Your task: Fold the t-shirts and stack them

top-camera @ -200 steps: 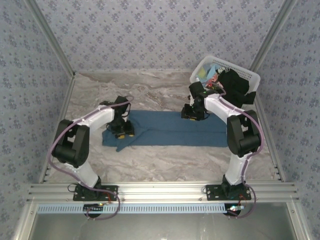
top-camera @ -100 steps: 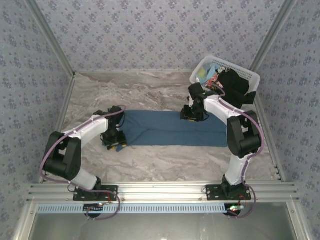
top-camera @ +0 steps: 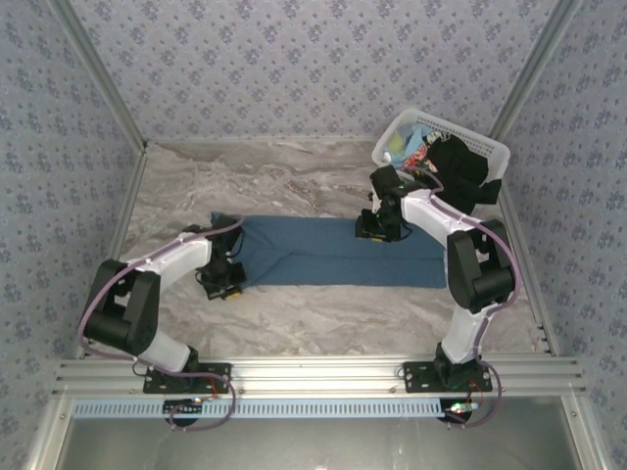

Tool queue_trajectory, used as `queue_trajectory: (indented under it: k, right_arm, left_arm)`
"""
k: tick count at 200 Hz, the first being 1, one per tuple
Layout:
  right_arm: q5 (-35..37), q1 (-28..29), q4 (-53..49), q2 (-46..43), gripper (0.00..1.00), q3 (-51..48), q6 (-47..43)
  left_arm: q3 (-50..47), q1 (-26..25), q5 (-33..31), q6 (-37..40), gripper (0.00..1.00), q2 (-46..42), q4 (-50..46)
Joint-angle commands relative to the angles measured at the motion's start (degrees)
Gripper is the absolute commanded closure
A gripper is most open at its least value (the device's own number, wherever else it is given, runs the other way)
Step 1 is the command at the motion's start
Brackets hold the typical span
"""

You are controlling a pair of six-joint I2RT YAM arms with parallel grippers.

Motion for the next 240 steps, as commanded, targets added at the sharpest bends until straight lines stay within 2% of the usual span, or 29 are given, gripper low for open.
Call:
queue_trajectory:
  k: [1, 71, 119, 152, 203, 240]
  right_arm:
    - [-0.6, 0.2, 0.3, -2.2, 0.56, -0.9, 1.0]
    - [-0.7, 0.1, 0.4, -2.4, 0.57, -1.2, 0.7]
    - [-0.8, 0.1, 0.7, -2.3, 0.57, -1.5, 0.4]
    - [-0.9, 0.1, 1.0, -2.3, 0.57, -1.9, 0.5]
    - [-1.0, 0.1, 1.0, -1.8, 0.57, -1.8, 0.4]
    - [-0.9, 0.1, 0.9, -1.4, 0.57, -1.8, 0.3]
  left_arm:
    - [0.0, 0.1, 2.3, -3.3, 1.00, -5.7, -2.7]
    - [0.1, -2.0, 9.3, -9.5, 1.00, -12.7, -4.8]
    - [2.3, -5.7, 9.3, -13.3, 1.00, -15.8, -7.5]
    - [2.1, -6.3, 8.1, -14.9, 1.00, -18.3, -9.4]
    - [0.2, -7.1, 10.1, -15.9, 1.00, -16.3, -5.6]
    - [-4.0, -7.2, 13.2, -13.1, 1.00, -14.4, -4.1]
